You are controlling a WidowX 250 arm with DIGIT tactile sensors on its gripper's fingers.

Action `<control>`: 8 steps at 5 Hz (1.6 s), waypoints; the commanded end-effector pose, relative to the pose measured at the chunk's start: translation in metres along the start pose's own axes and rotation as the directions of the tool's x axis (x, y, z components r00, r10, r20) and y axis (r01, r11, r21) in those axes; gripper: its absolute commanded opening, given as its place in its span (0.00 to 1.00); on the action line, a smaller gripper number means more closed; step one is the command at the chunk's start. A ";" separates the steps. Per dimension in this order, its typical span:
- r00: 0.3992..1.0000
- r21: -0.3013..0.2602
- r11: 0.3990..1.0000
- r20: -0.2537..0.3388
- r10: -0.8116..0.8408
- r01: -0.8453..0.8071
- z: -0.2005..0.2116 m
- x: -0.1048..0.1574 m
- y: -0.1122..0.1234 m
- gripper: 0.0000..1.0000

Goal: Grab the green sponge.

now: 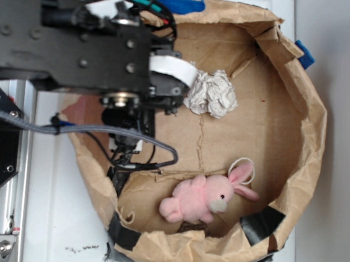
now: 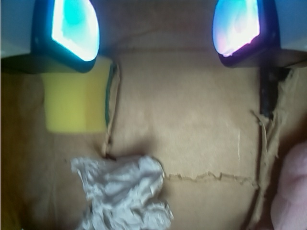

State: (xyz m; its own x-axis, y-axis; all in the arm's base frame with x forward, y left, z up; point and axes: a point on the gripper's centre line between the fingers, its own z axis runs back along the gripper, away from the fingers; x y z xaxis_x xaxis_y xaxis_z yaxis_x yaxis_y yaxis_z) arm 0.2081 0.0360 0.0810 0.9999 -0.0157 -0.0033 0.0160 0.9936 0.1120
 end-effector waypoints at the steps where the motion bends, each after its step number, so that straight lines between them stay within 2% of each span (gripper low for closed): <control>1: 0.999 0.010 1.000 0.034 0.022 -0.022 0.008 -0.012 -0.005 1.00; 2: 0.997 0.034 0.997 0.046 0.062 -0.064 -0.003 -0.015 -0.004 1.00; 3: 0.988 0.048 0.994 0.122 0.093 -0.099 -0.016 -0.002 0.008 1.00; 4: 0.974 0.055 0.986 0.173 0.144 -0.156 -0.024 0.017 0.019 1.00; 5: 0.978 0.065 0.988 0.164 0.130 -0.142 -0.026 0.024 0.025 1.00; 6: 0.980 0.047 0.989 0.152 0.129 -0.138 -0.020 0.021 0.036 1.00; 8: 0.989 0.040 0.994 0.112 0.097 -0.102 -0.011 0.006 0.041 1.00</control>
State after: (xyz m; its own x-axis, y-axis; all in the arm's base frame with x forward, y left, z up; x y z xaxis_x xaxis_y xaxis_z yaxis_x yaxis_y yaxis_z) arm 0.2131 0.0696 0.0662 0.9957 0.0404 0.0829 -0.0522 0.9881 0.1444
